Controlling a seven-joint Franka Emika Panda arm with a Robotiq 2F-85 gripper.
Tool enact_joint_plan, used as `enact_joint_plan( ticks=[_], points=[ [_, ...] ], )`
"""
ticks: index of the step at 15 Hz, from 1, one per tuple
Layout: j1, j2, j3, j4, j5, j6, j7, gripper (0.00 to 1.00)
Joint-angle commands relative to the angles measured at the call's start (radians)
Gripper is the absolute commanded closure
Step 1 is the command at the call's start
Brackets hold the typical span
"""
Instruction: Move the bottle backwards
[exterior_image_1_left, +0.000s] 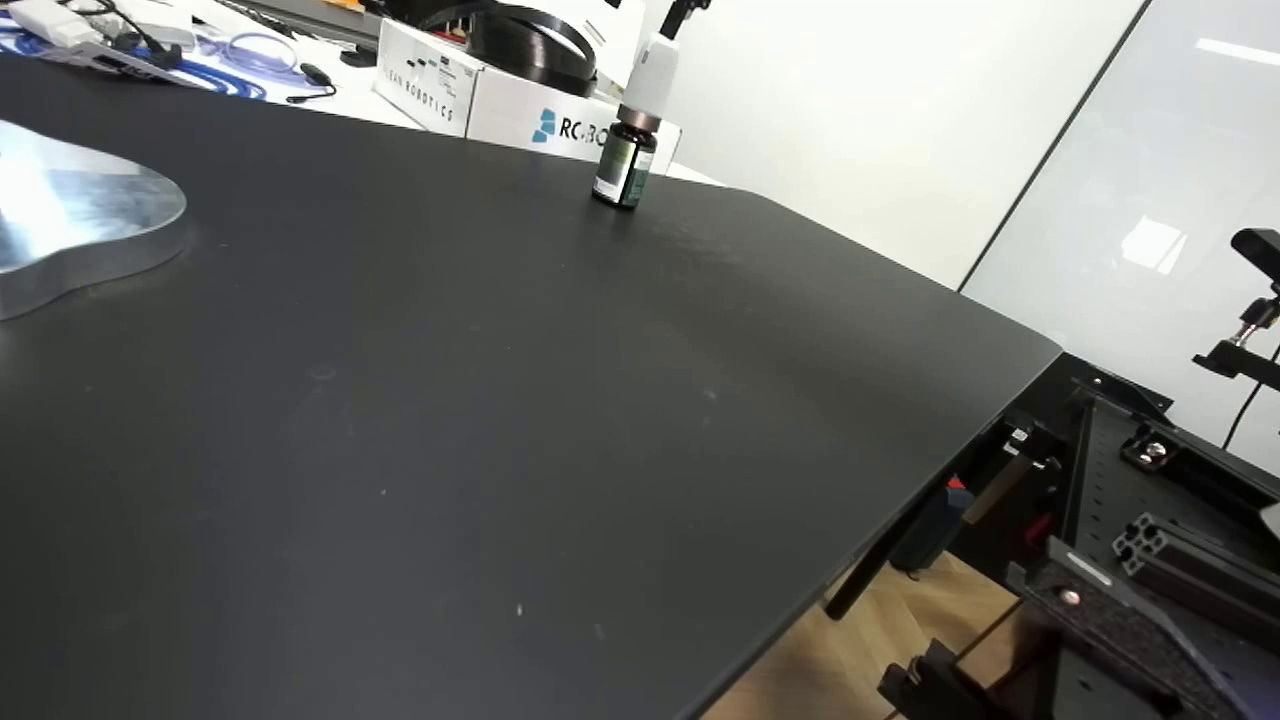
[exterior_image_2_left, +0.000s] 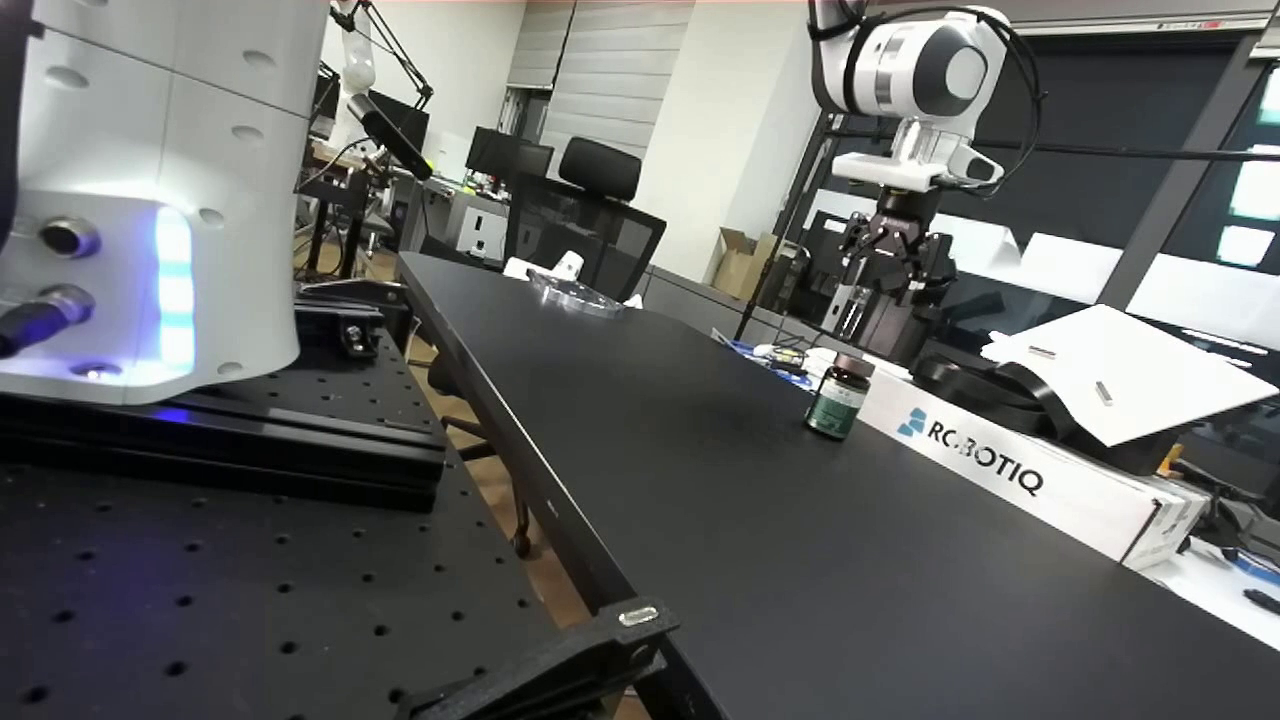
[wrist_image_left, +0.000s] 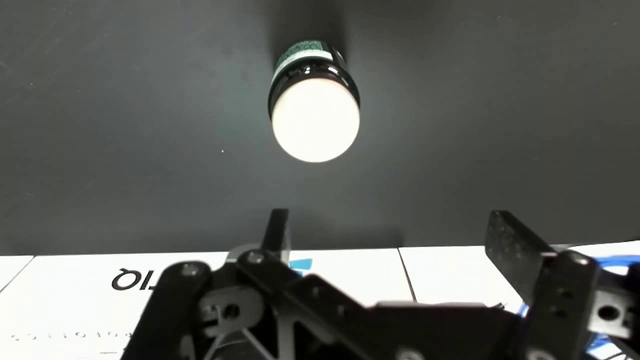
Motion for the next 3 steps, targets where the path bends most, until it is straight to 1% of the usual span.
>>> enact_joint_plan(
  ticks=[1,3],
  points=[
    [0.006,-0.026,-0.003,-0.012,0.002,-0.015,-0.002,0.00],
    [0.009,-0.055,-0.002,-0.037,0.001,-0.022,-0.003,0.00]
  ],
)
